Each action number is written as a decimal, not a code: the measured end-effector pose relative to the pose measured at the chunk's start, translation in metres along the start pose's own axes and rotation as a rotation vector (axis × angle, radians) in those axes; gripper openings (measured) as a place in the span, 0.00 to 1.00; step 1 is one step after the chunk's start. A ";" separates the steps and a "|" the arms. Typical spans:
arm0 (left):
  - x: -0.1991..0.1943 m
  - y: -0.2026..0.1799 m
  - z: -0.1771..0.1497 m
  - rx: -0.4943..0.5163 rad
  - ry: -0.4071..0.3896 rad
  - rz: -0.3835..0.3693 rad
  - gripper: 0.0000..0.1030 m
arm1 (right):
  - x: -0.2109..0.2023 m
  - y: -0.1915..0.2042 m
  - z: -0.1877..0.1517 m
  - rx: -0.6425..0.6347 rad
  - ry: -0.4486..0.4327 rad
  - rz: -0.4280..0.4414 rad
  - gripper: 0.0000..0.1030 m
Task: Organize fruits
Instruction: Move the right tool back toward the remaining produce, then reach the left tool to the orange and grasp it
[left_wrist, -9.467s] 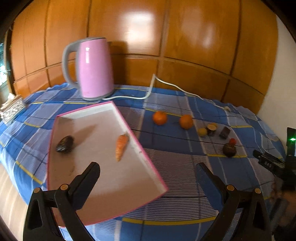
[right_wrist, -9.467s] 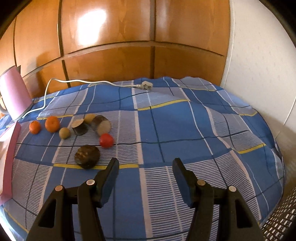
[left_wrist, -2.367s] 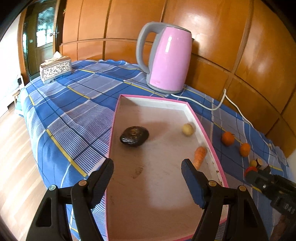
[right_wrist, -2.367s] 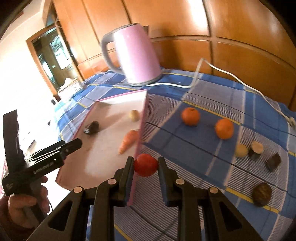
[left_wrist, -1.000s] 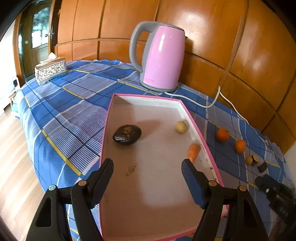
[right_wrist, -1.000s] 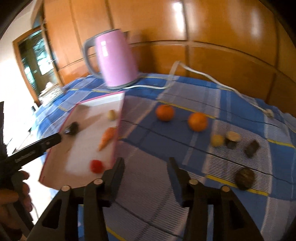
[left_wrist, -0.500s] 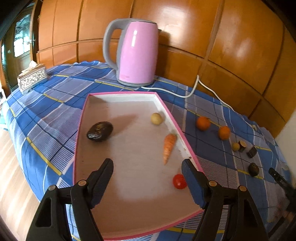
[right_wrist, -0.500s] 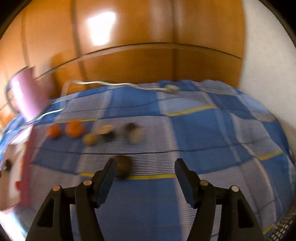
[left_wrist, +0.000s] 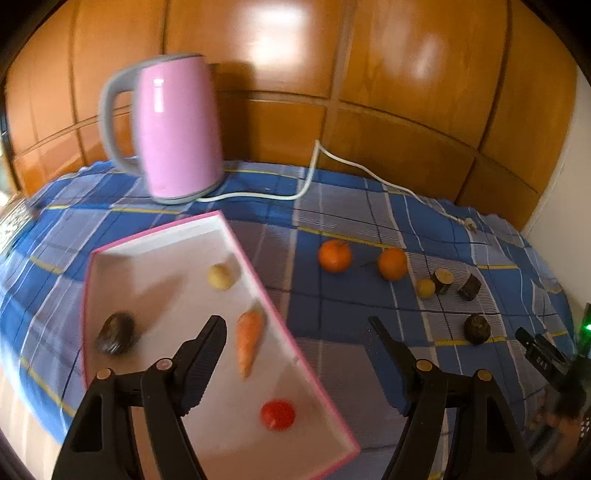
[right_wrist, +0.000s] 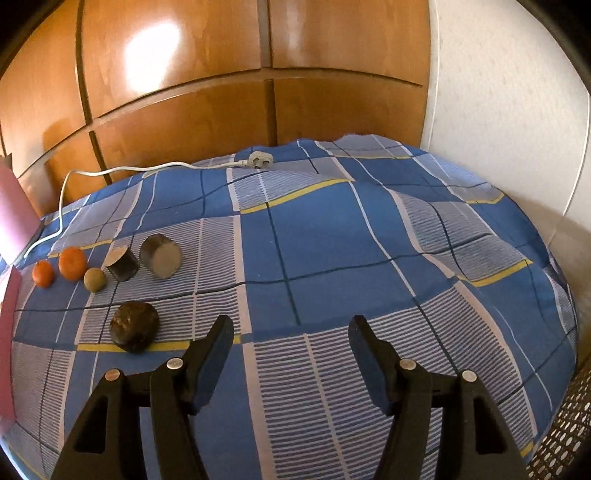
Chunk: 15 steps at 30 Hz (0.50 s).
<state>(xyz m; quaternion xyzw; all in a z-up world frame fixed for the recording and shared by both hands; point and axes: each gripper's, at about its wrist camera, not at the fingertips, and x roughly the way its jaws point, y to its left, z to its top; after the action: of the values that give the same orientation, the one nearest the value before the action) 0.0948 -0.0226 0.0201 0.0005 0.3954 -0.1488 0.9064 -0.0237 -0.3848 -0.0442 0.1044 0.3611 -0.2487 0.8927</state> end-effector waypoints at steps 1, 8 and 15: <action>0.007 -0.003 0.006 0.009 0.008 -0.005 0.74 | 0.000 0.000 0.000 -0.005 -0.004 0.002 0.64; 0.057 -0.022 0.040 0.073 0.065 0.003 0.66 | 0.000 -0.003 0.000 0.008 -0.018 0.009 0.64; 0.107 -0.037 0.057 0.120 0.142 0.030 0.58 | 0.006 -0.007 0.003 0.009 -0.017 0.006 0.64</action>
<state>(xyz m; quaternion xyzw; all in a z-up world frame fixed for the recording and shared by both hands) 0.1947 -0.0931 -0.0129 0.0712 0.4489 -0.1582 0.8766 -0.0219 -0.3939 -0.0461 0.1074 0.3522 -0.2483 0.8960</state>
